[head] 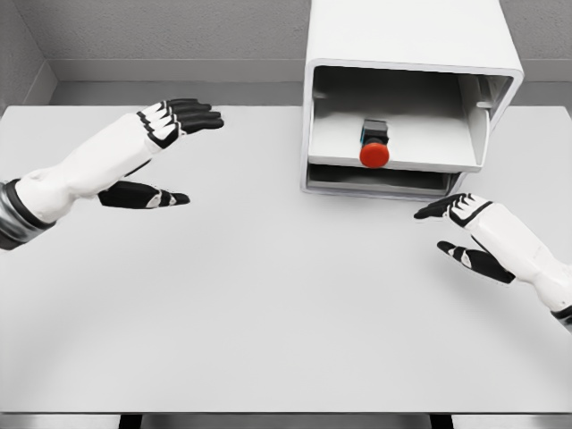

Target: Slide open multi-storey tabletop storage cabinets and put open load switch and slide close multi-storey tabletop storage cabinets

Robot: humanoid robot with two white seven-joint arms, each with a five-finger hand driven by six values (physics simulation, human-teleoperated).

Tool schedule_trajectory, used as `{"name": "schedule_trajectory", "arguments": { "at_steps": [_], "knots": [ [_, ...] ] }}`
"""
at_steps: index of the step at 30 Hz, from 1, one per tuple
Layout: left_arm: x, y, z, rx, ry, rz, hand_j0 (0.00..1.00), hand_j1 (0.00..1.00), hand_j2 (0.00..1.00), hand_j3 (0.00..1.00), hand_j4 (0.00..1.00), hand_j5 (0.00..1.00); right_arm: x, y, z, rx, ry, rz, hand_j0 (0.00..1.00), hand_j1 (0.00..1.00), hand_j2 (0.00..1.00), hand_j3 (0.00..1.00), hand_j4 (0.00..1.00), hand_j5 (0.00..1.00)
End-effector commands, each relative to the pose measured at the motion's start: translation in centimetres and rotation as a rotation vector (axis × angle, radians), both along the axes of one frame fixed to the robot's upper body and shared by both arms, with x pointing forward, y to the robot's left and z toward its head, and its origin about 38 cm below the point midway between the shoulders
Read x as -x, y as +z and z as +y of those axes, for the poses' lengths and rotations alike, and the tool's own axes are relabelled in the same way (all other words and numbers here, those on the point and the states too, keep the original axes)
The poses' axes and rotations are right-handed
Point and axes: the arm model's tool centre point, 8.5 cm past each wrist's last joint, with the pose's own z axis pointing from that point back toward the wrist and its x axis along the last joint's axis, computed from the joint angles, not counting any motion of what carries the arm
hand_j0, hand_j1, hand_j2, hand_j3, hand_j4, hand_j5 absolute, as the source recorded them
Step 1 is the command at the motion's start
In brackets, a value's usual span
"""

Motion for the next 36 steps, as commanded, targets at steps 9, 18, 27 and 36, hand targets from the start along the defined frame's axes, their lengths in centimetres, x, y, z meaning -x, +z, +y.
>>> {"name": "schedule_trajectory", "arguments": {
  "at_steps": [9, 18, 27, 36],
  "knots": [
    [0.4, -8.4, 12.3, -0.068, 0.365, 0.267, 1.00, 1.00, 1.00, 1.00, 1.00, 1.00, -1.2, 0.6, 2.3, -0.017, 0.068, -0.019, 0.72, 0.72, 0.72, 0.72, 0.72, 0.72],
    [0.4, -8.6, 12.1, -0.062, 0.363, 0.270, 1.00, 1.00, 1.00, 1.00, 1.00, 1.00, -1.6, 0.5, 4.1, -0.036, 0.108, -0.023, 0.72, 0.72, 0.72, 0.72, 0.72, 0.72],
    [0.4, -8.7, 12.2, -0.062, 0.365, 0.271, 1.00, 1.00, 1.00, 1.00, 1.00, 1.00, -3.1, 0.7, 5.1, -0.032, 0.137, -0.030, 0.72, 0.72, 0.72, 0.72, 0.72, 0.72],
    [0.4, -8.6, 12.1, -0.061, 0.364, 0.270, 1.00, 1.00, 1.00, 1.00, 1.00, 1.00, -4.7, 0.1, 5.3, -0.040, 0.128, -0.014, 0.72, 0.72, 0.72, 0.72, 0.72, 0.72]
  ]
}}
